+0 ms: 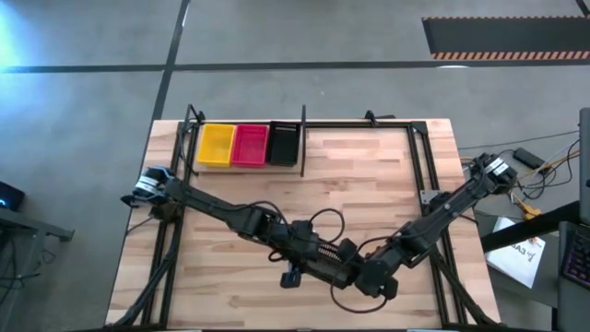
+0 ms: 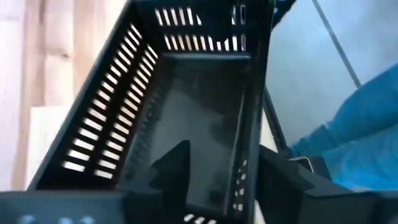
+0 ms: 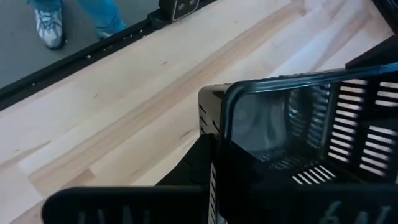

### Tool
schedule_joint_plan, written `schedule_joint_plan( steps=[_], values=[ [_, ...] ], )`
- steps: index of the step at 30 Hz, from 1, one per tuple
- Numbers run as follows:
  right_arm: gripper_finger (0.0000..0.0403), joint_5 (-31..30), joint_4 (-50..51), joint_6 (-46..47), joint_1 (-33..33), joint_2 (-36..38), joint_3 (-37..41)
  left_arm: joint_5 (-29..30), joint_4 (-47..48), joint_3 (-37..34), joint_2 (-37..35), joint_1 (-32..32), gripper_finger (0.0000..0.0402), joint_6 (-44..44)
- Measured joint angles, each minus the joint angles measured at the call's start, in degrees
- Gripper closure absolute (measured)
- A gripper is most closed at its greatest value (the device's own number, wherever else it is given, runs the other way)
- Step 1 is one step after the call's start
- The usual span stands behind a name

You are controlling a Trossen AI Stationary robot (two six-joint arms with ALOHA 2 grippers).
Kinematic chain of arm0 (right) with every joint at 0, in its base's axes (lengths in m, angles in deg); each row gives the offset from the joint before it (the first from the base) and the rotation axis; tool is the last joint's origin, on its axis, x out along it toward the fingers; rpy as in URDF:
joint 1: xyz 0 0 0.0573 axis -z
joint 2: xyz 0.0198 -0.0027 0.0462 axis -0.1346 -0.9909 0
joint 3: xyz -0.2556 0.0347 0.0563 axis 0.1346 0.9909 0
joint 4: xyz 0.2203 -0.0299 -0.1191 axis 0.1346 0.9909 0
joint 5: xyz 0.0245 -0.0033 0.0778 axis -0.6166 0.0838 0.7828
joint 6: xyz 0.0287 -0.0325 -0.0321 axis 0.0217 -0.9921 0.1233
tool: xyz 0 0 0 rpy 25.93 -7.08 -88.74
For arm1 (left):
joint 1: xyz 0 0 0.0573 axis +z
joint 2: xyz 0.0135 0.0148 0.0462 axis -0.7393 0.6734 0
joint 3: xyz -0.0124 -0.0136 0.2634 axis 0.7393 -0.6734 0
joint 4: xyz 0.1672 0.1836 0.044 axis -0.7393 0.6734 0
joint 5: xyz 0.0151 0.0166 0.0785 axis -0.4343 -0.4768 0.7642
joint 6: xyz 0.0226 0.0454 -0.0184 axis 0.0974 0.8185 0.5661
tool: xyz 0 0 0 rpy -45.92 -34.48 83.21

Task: Stack baskets on shelf by color
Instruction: Stack the black bin on top of the black bin on the shelf

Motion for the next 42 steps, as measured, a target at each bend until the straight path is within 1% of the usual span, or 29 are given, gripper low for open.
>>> schedule_joint_plan(
  steps=[3,7,10,13,15,19,22,25,27,28,31,34,37,39,41,42],
  values=[
    [0.0394,0.0,-0.2,0.2,0.0,-0.9,-0.6,-1.5,0.3,0.0,0.0,-0.1,0.0303,0.0],
    [0.0394,0.0,-0.4,0.1,0.0,-2.0,-1.7,-5.9,0.4,0.0,0.0,-0.2,0.0358,-0.1],
    [0.0394,-1.6,-0.3,0.1,0.0,-3.0,-2.5,-7.5,1.7,0.0,-0.1,-0.5,0.0391,0.0],
    [0.0385,-3.8,-0.4,0.8,0.0,-4.0,-3.3,-7.9,3.4,0.0,-0.1,-0.9,0.0397,-0.1],
    [0.0370,-5.1,-0.5,1.3,0.0,-4.5,-3.8,-8.5,3.7,0.0,-0.1,-1.3,0.0399,-1.0],
    [0.0319,-5.9,-0.5,1.7,0.0,-5.3,-5.5,-9.5,4.2,0.0,-0.1,-2.1,0.0401,-5.3],
    [0.0278,-6.3,-0.8,1.8,0.0,-5.3,-7.3,-8.6,6.4,0.0,-0.1,-2.8,0.0401,-9.4],
    [0.0246,-6.4,0.3,4.4,-0.1,-5.0,-9.7,-6.1,11.0,0.0,-0.1,-3.4,0.0401,-15.8],
    [0.0235,-7.0,2.3,10.7,-0.3,-4.7,-11.6,-3.6,14.1,0.2,-0.1,-4.0,0.0401,-20.2],
    [0.0232,-7.5,3.1,14.6,-0.3,-4.5,-12.5,-1.4,15.5,0.5,-0.2,-4.3,0.0401,-22.1],
    [0.0233,-9.0,8.8,26.1,-0.4,-3.7,-14.3,3.8,19.2,1.6,-1.3,-5.6,0.0401,-26.7],
    [0.0243,-9.2,14.4,35.2,-0.3,-2.8,-14.7,9.1,23.7,3.4,-4.0,-5.9,0.0401,-32.6],
    [0.0257,-9.9,17.2,42.2,-1.0,-1.1,-13.0,16.8,31.7,6.4,-7.2,-5.3,0.0401,-38.7],
    [0.0267,-13.3,17.6,46.2,-2.0,-0.3,-10.8,23.3,37.5,9.3,-8.9,-3.7,0.0402,-43.2],
    [0.0277,-19.2,16.3,51.3,-3.4,-0.2,-8.2,28.9,43.3,12.1,-10.1,-0.5,0.0402,-47.5],
    [0.0282,-22.4,15.4,53.9,-3.9,-0.2,-7.0,30.7,44.2,13.3,-10.4,1.5,0.0402,-47.5]
  ],
)
